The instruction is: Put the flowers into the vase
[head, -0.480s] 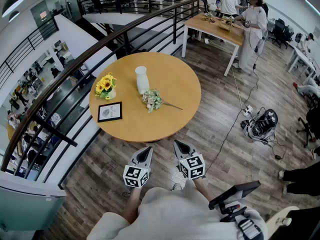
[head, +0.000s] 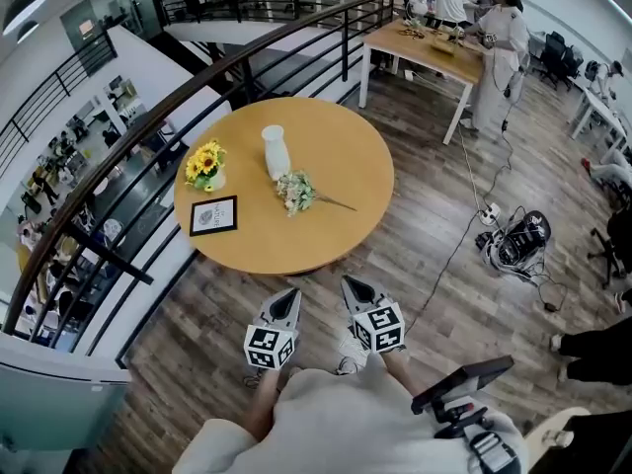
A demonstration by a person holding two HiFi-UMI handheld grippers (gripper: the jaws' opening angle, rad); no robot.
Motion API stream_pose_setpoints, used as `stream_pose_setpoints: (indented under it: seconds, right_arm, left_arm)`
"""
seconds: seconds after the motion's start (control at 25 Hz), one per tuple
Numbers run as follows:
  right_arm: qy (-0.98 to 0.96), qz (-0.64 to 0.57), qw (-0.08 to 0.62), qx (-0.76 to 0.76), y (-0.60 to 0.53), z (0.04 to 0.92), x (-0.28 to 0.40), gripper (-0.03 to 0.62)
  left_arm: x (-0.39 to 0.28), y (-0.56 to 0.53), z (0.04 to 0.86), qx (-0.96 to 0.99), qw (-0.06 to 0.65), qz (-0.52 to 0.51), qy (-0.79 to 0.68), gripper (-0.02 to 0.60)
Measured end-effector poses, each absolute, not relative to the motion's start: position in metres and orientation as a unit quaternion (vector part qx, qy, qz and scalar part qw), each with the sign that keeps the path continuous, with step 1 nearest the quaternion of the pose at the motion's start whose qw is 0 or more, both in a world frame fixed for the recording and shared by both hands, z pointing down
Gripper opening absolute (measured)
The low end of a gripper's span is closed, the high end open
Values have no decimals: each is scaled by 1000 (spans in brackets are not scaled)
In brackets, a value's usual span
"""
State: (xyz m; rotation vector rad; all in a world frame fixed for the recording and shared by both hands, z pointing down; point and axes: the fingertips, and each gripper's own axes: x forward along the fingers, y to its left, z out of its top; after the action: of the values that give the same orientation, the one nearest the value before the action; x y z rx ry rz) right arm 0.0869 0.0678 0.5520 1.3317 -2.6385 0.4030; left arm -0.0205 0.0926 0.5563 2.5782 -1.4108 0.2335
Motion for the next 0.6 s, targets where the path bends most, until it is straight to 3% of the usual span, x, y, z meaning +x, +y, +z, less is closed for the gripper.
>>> stream_pose_setpoints:
  seconds: [0.6]
  right_arm:
    - [-893, 157, 55, 417, 74, 562, 119, 8]
  left_arm:
    - [15, 94, 563, 865, 102, 78, -486, 6]
